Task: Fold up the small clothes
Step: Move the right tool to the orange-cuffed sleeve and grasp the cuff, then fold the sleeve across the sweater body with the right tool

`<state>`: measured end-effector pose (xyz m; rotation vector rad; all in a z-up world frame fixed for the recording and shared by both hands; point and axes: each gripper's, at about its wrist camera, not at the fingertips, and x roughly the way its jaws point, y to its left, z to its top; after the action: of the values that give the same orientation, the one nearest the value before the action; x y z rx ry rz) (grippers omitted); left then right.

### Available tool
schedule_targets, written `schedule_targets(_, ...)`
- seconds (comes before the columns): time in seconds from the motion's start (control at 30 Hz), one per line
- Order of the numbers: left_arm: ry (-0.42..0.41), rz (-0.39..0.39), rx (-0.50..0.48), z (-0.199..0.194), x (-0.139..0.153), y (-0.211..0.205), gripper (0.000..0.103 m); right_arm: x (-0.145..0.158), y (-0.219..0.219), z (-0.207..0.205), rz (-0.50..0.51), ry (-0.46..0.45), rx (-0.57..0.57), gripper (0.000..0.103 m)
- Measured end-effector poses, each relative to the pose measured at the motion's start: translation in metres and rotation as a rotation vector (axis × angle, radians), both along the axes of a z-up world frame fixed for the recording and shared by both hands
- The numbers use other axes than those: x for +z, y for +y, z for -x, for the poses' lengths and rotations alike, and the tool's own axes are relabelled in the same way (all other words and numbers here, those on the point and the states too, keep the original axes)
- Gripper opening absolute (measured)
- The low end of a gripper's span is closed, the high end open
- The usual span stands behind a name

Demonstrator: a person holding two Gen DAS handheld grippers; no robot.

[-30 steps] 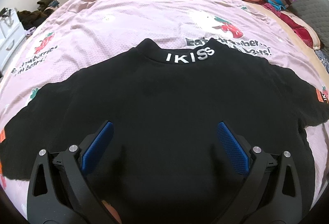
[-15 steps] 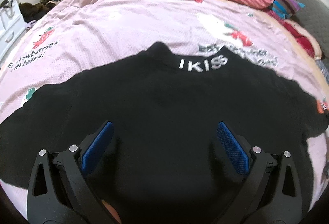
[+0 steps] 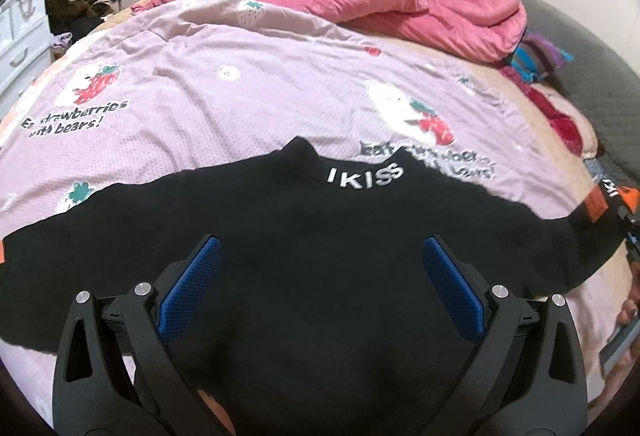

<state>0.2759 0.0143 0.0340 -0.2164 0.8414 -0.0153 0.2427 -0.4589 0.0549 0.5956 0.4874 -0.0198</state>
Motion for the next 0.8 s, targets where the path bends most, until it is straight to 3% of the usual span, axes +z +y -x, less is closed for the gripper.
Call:
schedule_targets(0.3,0.015,0.150,-0.013,0.006,0.006,0.017,0.095,0.024,0.103,-0.009,0.062,-0.042,0.244,0.012)
schedule_targets(0.37,0.034,0.223,-0.019,0.006,0.003,0.025,0.095,0.026,0.127,-0.011,0.094,-0.043,0.283,0.012)
schedule_targets(0.5,0.034,0.244,-0.010,0.008,0.001,0.032,0.095,0.020,0.174,-0.013,0.154,-0.027,0.376,0.012)
schedule_targets(0.67,0.060,0.402,-0.022,0.013,-0.015,0.051,0.094,0.003,0.219,-0.012,0.231,0.000,0.450,0.012)
schedule_targets(0.8,0.090,0.471,-0.010,0.016,-0.028,0.064,0.092,-0.009,0.246,-0.015,0.271,0.023,0.504,0.012)
